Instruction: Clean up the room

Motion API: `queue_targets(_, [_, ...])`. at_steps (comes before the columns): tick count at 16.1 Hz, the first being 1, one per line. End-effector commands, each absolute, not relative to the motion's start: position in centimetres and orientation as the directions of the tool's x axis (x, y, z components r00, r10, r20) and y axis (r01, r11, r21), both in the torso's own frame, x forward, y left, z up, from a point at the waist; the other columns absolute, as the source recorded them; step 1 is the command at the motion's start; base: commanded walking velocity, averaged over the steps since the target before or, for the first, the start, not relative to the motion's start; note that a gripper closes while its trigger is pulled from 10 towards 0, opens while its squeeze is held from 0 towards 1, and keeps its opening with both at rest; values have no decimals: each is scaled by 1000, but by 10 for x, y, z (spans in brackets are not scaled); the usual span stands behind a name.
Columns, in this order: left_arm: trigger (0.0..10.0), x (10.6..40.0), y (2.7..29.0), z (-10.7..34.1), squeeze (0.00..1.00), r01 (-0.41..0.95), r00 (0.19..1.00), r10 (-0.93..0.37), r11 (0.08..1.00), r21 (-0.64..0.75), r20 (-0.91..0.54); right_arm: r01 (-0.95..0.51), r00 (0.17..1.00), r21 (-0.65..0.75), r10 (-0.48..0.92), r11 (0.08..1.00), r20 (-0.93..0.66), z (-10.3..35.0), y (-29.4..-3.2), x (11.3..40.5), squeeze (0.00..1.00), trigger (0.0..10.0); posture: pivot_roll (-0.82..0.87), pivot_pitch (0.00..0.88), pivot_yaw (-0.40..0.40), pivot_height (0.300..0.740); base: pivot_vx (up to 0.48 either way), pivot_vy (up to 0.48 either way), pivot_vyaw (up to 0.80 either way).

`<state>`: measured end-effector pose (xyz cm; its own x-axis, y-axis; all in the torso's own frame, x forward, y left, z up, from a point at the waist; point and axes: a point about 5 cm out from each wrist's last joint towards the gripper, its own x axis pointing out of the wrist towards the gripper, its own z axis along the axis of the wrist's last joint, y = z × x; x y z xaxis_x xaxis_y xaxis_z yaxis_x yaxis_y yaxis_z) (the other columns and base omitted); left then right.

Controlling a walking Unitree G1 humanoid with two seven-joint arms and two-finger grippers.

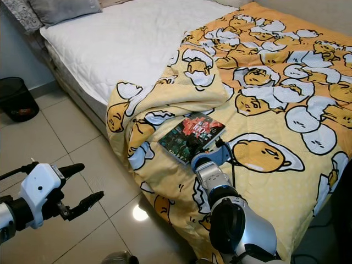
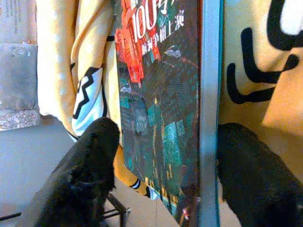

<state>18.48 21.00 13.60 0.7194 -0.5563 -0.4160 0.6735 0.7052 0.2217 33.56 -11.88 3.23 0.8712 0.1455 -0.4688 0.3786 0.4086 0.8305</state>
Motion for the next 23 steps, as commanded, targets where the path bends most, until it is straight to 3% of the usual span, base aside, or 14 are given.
queue_targets(1, [10000,184,210,140,1000,670,725,-554,705,233,-410,371,879,845,147,385,-453,37,-115,339,0,3569,330,53,20,740,0,0,0])
queue_targets(7, [10000,183,211,136,1000,675,716,-552,703,222,-427,389,877,842,130,372,-463,35,-117,338,0,2941,329,47,21,740,0,0,0])
queue_targets(14, [10000,180,205,128,1000,692,696,-567,694,199,-441,393,881,840,109,375,-461,36,-123,339,0,1451,316,29,23,740,0,0,0])
queue_targets(23, [10000,183,197,121,1000,696,692,-583,694,182,-425,405,892,825,29,393,-451,43,-147,345,0,314,268,0,13,740,0,0,0])
